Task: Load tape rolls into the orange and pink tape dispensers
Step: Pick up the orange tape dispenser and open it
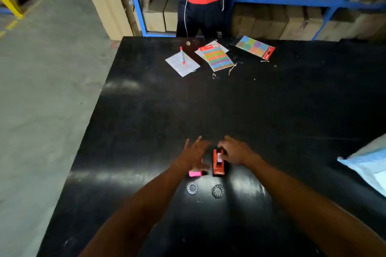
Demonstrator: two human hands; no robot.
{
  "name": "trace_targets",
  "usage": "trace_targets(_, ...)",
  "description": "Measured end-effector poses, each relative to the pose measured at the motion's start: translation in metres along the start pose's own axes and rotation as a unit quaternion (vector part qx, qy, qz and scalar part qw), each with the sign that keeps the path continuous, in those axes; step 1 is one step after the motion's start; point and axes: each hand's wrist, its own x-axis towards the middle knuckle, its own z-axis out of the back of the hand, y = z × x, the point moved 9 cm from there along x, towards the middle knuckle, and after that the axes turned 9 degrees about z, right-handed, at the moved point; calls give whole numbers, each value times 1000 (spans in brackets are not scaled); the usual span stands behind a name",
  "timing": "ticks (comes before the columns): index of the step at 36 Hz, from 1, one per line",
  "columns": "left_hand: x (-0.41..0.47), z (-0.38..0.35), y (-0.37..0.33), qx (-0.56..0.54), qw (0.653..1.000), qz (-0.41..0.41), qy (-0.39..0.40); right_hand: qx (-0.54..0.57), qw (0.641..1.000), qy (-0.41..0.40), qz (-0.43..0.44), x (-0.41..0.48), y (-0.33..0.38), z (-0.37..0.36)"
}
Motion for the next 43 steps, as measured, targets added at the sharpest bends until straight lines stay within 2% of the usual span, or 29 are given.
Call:
trace_targets(4,5,-16,-11,-32,999,0,-23,11,999,26,-16,2,2,-12)
trace_targets(9,11,-21,-21,-56,998,-12,-37,80,996,28,-39,6,-8,-28)
trace_targets(18,22,-25,-23,-22,999,-44,-16,122,991,42,-27,10,-15,-43)
trace_targets(21,22,-23,-23,-72,996,-54,-3,121,992,37,-15,10,-16,-36)
trace_targets(24,16,-13,-22,-201,978,-50,19,120,993,17,3,9,-17,-24)
trace_targets(28,6,2,-19,-366,928,18,67,120,992,-26,23,3,-15,-2)
trace_targets(30,8,9,-15,-415,908,40,48,135,989,-48,28,2,-14,8)
trace_targets(35,0,27,-15,-470,879,76,-10,154,983,-85,56,-8,5,36)
trace_targets(37,-7,39,-17,-471,878,76,-42,158,982,-93,56,-12,11,44)
trace_targets(41,-21,55,-22,-492,865,72,-72,180,977,-108,44,-20,14,54)
trace_targets(43,-22,59,-22,-510,853,76,-79,227,967,-118,21,-22,10,55)
